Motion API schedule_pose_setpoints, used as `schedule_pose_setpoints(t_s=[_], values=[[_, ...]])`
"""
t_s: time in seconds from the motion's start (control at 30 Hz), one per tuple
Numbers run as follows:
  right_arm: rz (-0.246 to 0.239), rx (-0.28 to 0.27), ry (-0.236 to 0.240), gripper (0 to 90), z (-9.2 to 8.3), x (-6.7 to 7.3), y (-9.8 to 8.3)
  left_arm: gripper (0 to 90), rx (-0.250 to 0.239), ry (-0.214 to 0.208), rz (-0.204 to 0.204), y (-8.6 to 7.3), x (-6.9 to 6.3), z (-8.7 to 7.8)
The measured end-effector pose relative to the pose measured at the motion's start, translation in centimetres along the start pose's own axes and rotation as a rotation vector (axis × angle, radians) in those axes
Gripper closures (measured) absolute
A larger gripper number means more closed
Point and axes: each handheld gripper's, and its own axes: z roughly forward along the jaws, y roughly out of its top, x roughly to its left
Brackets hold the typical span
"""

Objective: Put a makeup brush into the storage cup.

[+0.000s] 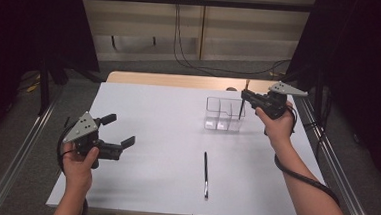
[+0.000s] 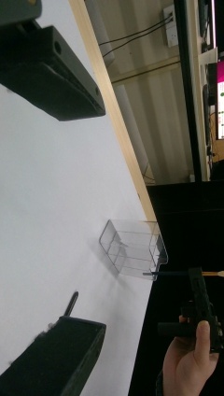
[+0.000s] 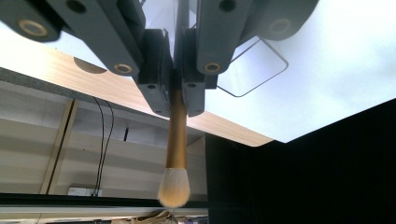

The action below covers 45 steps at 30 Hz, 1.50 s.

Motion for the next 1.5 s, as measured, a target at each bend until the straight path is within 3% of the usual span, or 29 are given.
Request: schedule_pose_setpoints(t_s=[1.5], values=[[-0.009,0.015,-0.019,82.3,-0.4,-0.4,-1.3,0.0,-0.014,-0.005,-0.015,0.0,0.0,0.0]])
